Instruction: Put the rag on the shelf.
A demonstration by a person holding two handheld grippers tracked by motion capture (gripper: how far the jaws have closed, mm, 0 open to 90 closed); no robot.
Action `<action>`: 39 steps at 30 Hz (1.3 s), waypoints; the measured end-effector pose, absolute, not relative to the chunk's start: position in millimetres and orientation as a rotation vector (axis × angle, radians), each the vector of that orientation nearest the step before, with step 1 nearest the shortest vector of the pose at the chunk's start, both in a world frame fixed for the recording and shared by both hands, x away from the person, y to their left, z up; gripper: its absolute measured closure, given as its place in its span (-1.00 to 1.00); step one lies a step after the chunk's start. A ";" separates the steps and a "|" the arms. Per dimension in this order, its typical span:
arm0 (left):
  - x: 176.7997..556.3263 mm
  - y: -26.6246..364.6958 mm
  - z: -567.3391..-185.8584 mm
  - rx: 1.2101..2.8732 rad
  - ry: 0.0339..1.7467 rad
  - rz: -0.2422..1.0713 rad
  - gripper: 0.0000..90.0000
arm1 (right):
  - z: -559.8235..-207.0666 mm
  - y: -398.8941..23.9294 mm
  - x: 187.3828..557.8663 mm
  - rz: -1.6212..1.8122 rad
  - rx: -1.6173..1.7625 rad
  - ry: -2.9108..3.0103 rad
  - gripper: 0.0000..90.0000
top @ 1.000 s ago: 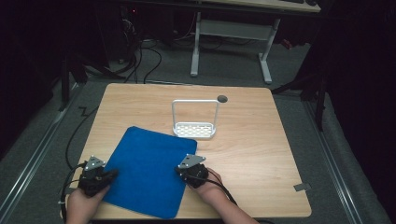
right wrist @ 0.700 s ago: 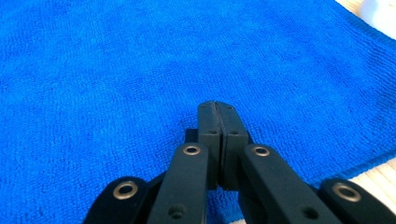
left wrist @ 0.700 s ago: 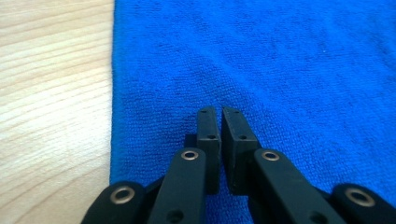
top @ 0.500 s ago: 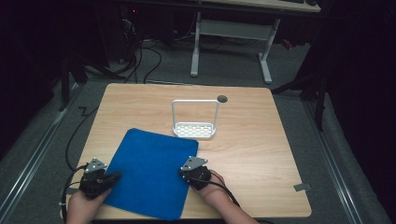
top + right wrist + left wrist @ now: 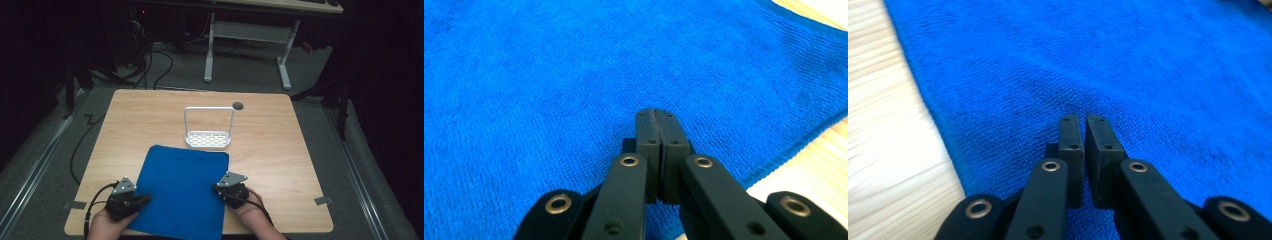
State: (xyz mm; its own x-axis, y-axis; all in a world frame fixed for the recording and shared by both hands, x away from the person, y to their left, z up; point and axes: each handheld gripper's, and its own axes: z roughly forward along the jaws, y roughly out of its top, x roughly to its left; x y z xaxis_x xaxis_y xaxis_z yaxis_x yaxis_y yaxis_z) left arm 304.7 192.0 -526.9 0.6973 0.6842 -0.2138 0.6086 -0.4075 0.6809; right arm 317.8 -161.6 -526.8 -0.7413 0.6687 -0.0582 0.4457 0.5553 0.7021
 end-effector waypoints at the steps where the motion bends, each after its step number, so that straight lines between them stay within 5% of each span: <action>1: 304.3 187.9 -527.4 2.131 0.972 0.108 0.90 | -526.7 -166.1 316.7 0.982 0.925 2.467 1.00; 15: 287.9 127.4 -532.2 2.147 0.755 -0.033 0.83 | -525.6 -236.8 306.8 0.934 1.090 2.358 1.00; 25: 284.0 124.6 -529.5 2.159 0.714 0.012 0.75 | -523.9 -246.2 305.0 0.964 1.109 2.316 0.88; 29: 293.5 138.1 -526.2 2.089 0.833 0.165 0.64 | -521.7 -247.8 308.1 0.985 1.140 2.290 0.79; 39: 373.8 148.5 -524.1 1.960 1.102 0.285 0.37 | -525.2 -251.2 308.4 0.969 1.154 2.286 0.71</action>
